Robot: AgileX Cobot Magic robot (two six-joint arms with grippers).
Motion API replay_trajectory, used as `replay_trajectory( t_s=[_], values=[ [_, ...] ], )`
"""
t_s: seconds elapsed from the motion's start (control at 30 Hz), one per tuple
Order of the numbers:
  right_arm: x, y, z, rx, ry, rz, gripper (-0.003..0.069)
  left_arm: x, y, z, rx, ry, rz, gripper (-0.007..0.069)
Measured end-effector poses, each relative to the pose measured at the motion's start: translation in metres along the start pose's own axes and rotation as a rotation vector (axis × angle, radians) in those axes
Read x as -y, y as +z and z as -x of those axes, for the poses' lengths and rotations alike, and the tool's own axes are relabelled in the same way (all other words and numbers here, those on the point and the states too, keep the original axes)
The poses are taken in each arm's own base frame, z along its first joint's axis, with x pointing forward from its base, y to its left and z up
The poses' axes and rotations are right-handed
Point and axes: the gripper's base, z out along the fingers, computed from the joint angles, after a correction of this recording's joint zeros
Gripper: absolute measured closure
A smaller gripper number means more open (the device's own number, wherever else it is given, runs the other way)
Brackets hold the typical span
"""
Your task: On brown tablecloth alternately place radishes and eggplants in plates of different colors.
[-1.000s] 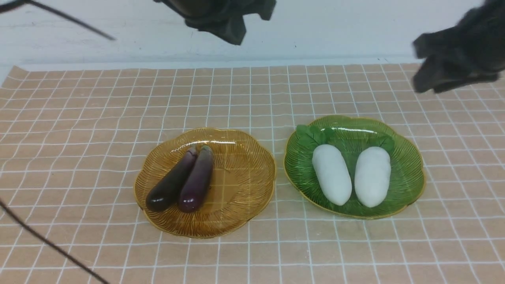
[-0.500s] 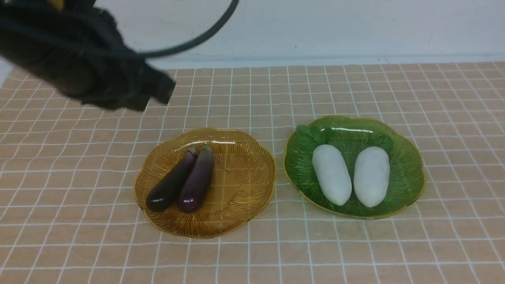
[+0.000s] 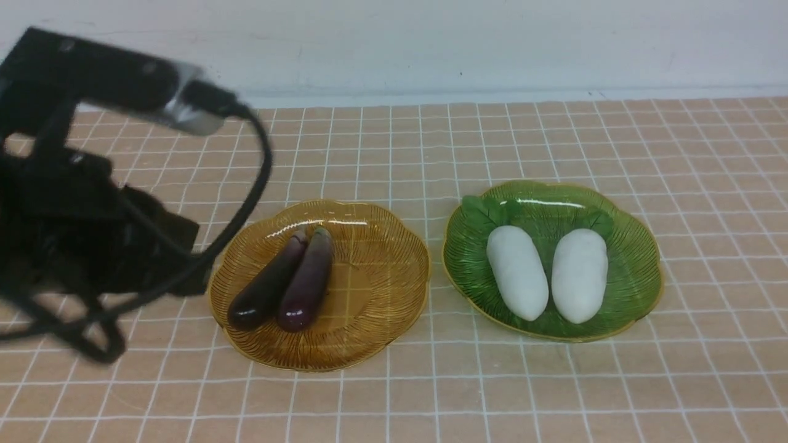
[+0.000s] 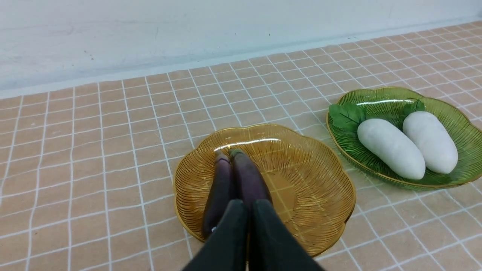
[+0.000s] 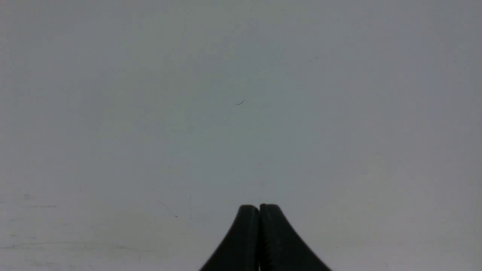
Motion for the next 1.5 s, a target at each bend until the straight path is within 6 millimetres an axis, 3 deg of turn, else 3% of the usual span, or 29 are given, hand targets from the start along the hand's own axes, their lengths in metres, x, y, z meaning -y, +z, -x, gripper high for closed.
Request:
replay_trajectory(
  t_s=[0.53, 0.7, 0.9, 1.1, 1.5],
  values=[
    [0.0, 0.0, 0.0, 0.0, -0.011, 0.0, 0.0674, -0.001, -0.006, -0.005, 0.001, 0.037, 0.004, 0.0628],
    [0.0, 0.0, 0.0, 0.0, -0.012, 0.0, 0.0674, -0.006, -0.008, -0.039, 0.083, 0.086, 0.049, 0.0628],
    [0.0, 0.0, 0.0, 0.0, -0.013, 0.0, 0.0674, -0.019, 0.016, -0.119, 0.061, 0.057, 0.206, 0.0628],
    [0.0, 0.0, 0.0, 0.0, -0.013, 0.0, 0.0674, -0.025, 0.029, -0.168, 0.019, 0.031, 0.259, 0.0628],
    [0.0, 0.0, 0.0, 0.0, -0.013, 0.0, 0.0674, -0.025, 0.031, -0.174, 0.01, 0.032, 0.258, 0.0628]
  ],
)
